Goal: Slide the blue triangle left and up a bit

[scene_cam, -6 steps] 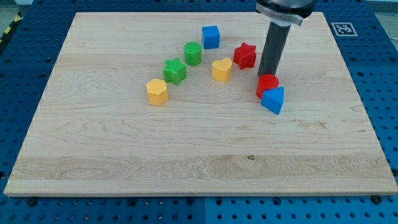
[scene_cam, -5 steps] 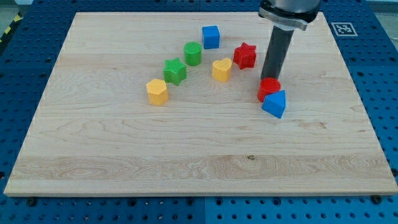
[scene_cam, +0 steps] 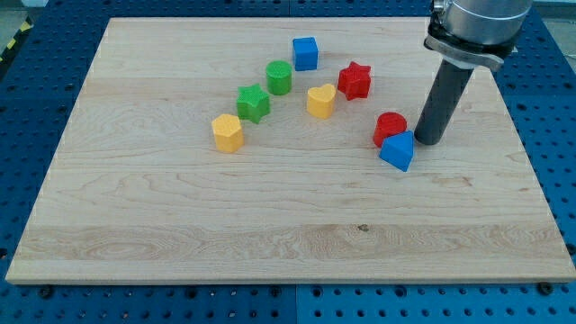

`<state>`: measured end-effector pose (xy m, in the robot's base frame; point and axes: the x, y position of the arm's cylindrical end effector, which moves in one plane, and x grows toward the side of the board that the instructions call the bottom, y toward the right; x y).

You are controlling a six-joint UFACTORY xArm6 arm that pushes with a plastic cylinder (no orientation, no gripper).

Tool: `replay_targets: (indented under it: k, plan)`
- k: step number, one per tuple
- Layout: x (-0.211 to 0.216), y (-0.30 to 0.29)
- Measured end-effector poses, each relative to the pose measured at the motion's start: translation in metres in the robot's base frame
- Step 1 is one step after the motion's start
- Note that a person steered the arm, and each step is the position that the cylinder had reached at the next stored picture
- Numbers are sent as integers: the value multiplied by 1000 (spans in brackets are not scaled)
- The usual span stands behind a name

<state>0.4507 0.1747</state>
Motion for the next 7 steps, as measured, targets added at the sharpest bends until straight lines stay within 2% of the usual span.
replay_targets:
  k: [3,5,7]
  plan:
    - [56,-6]
    - [34,-49]
    - [31,-57]
